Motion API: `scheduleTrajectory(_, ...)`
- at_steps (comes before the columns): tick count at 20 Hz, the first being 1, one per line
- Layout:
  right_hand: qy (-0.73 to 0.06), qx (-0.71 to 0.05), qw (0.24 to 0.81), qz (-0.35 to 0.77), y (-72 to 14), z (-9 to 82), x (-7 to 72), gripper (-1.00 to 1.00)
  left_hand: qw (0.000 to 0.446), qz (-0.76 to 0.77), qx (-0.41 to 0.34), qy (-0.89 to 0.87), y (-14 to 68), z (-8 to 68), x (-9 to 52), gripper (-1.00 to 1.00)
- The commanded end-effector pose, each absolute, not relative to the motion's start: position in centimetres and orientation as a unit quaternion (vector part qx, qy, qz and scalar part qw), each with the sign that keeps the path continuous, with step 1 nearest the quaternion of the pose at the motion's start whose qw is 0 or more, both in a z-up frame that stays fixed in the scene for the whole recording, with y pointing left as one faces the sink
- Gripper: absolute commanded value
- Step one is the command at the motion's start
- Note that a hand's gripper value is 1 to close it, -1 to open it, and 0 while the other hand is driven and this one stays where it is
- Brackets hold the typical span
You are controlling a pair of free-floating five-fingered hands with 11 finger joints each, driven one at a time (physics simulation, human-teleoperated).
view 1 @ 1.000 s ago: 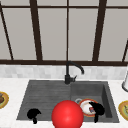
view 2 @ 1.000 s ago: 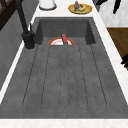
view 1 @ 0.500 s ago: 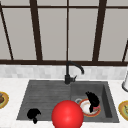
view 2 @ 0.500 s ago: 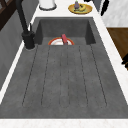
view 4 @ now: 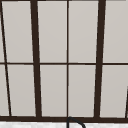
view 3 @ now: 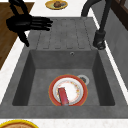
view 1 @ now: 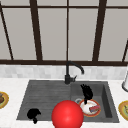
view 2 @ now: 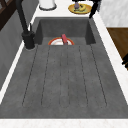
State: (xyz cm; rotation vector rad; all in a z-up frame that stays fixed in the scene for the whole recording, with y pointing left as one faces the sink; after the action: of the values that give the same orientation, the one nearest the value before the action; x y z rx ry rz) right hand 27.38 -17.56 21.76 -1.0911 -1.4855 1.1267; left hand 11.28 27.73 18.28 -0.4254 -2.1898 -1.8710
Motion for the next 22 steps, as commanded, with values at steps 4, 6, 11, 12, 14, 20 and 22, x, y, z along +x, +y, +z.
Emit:
scheduleTrajectory(4, -0.605, -0.475, 0.454, 0.45, -15.1, 22.0, 32.7, -1.0, 0.115, -0.638, -0.145, -0.747, 27.7, 18.3, 11.3, 0.0)
scheduleTrajectory(6, -0.605, -0.471, 0.46, 0.447, -14.6, 22.0, 34.4, -1.0, 0.115, -0.638, -0.145, -0.747, 27.7, 18.3, 11.3, 0.0)
scheduleTrajectory(11, -0.612, -0.473, 0.455, 0.441, -13.2, 22.7, 38.4, -1.0, 0.115, -0.638, -0.145, -0.747, 27.7, 18.3, 11.3, 0.0)
scheduleTrajectory(12, -0.611, -0.468, 0.461, 0.443, -13.1, 22.6, 39.2, -1.0, 0.115, -0.638, -0.145, -0.747, 27.7, 18.3, 11.3, 0.0)
scheduleTrajectory(14, -0.609, -0.464, 0.465, 0.446, -12.7, 22.4, 40.9, -1.0, 0.115, -0.638, -0.145, -0.747, 27.7, 18.3, 11.3, 0.0)
scheduleTrajectory(20, -0.574, -0.448, 0.507, 0.462, -11.5, 22.2, 44.7, -1.0, 0.115, -0.638, -0.145, -0.747, 27.7, 18.3, 11.3, 0.0)
scheduleTrajectory(22, -0.554, -0.432, 0.529, 0.476, -11.2, 21.6, 45.2, -1.0, 0.115, -0.638, -0.145, -0.747, 27.7, 18.3, 11.3, 0.0)
